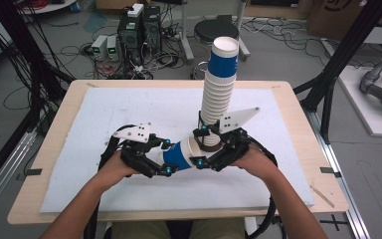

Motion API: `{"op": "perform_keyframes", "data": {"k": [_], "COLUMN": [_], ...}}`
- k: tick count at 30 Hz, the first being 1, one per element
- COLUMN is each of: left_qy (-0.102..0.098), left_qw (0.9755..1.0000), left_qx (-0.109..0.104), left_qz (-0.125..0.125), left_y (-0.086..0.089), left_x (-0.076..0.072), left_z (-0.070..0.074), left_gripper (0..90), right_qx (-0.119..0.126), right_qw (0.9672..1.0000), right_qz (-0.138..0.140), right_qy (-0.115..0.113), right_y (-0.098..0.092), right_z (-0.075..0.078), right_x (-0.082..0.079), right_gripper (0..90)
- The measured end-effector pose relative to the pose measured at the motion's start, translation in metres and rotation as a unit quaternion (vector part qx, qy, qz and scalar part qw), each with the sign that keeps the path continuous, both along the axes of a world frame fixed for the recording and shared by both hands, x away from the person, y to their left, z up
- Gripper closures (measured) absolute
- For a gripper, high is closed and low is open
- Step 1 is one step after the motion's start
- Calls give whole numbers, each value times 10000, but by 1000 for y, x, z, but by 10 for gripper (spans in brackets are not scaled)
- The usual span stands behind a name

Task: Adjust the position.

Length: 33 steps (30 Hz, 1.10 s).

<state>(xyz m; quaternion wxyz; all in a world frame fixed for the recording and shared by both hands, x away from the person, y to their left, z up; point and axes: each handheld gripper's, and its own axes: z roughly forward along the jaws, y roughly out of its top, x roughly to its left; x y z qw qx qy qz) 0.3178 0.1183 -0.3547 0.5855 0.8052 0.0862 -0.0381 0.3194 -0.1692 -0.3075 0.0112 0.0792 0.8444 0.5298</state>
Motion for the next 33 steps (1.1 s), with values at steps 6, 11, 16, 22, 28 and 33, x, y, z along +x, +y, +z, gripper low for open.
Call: {"op": "perform_keyframes", "data": {"k": [6, 11, 16, 22, 28, 33], "left_qy": [37, 71, 85, -23, -112, -129], "left_qw": [9984, 9953, 9937, 9911, 9921, 9926], "left_qx": [-536, -939, -1091, -1312, -1236, -1200], "left_qz": [158, 208, 244, 227, 187, 161], "left_y": [2, 0, -2, -4, -9, -10], "left_x": [0, -1, -2, -2, -3, -4], "left_z": [-6, -11, -19, -22, -24, -24], "left_gripper": [281, 280, 279, 279, 278, 278], "right_qx": [562, 946, 1138, 1169, 1058, 977], "right_qw": [9981, 9947, 9924, 9917, 9925, 9939], "right_qz": [-263, -356, -365, -321, -339, -242], "right_qy": [42, 163, 286, 419, 505, 459], "right_y": [-13, -19, -22, -19, -15, -15], "right_z": [-5, -13, -22, -29, -32, -32], "right_x": [2, 1, 0, -3, -2, -3], "right_gripper": [135, 134, 134, 134, 137, 184]}}
